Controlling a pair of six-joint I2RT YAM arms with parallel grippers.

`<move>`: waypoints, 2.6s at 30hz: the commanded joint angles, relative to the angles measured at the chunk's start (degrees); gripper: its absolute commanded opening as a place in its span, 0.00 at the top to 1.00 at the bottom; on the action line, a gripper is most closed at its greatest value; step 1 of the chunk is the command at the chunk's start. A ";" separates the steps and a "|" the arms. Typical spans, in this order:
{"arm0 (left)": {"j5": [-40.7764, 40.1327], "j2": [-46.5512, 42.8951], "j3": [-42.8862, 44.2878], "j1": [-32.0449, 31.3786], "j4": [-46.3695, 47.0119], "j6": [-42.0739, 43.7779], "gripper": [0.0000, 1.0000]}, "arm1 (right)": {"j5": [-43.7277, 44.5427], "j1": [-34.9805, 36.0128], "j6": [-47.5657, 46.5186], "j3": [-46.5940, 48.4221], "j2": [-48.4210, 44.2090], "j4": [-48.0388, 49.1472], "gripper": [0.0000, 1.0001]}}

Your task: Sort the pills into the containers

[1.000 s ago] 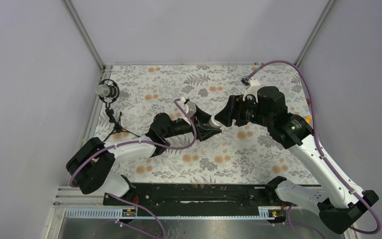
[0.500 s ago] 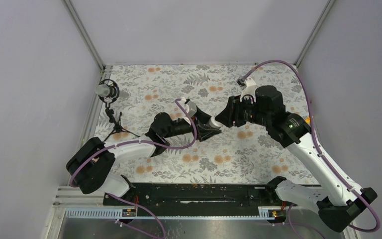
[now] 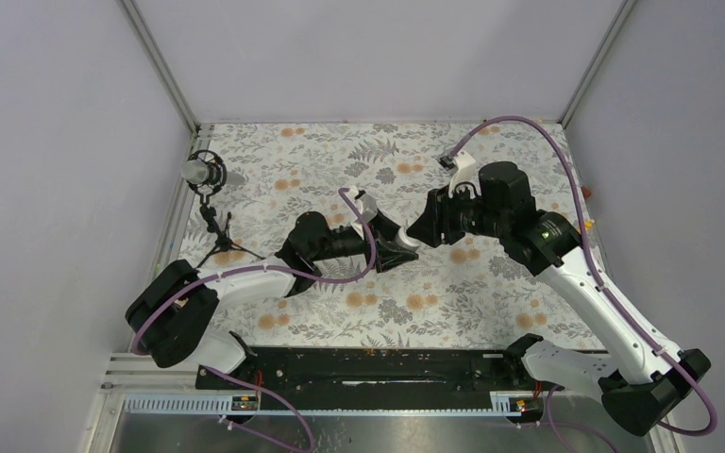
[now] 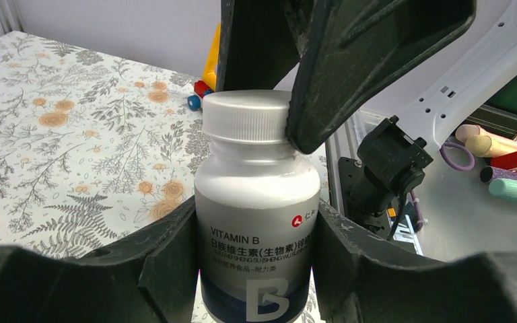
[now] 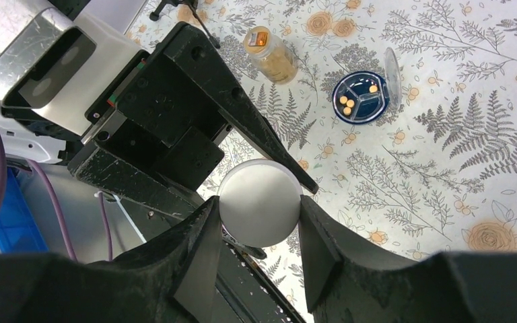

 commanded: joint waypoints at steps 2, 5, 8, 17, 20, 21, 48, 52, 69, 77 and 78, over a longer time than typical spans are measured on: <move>-1.21 0.42 4.50 0.01 5.07 0.59 1.00 | -1.83 0.78 5.10 -2.29 0.49 0.64 0.54; -2.01 1.25 4.65 -0.06 5.37 0.78 1.00 | 1.67 0.76 8.46 -2.81 0.49 0.76 0.53; -2.66 1.69 4.73 -0.06 5.89 0.80 1.00 | 4.62 0.83 10.71 -2.63 -0.12 1.08 0.53; -4.50 2.94 4.47 -0.06 6.47 0.57 1.00 | 11.61 0.77 13.28 1.22 0.55 -3.24 0.44; -4.67 3.50 4.41 -0.01 7.43 -0.02 1.00 | 12.15 0.75 14.15 1.14 0.45 -2.65 0.42; -4.66 3.69 4.40 -0.01 7.70 -0.22 1.00 | 12.03 0.76 14.29 1.14 0.38 -2.32 0.41; -1.53 4.42 2.47 -0.06 11.85 -1.34 1.00 | 9.57 0.16 8.10 8.56 2.12 -6.00 0.30; -1.23 4.63 2.78 -0.06 11.52 -1.25 1.00 | 9.19 0.16 7.90 8.54 3.07 -5.64 0.41; -0.14 4.69 6.34 -0.10 4.24 0.56 1.00 | -2.52 0.12 3.58 4.62 2.09 -0.07 0.58; 2.17 3.81 9.59 -0.14 -2.64 0.60 1.00 | -8.10 0.16 -5.50 2.87 0.79 -2.25 0.58; 2.29 3.67 10.04 -0.14 -3.82 1.06 1.00 | -7.92 0.20 -6.52 2.74 0.68 -2.93 0.58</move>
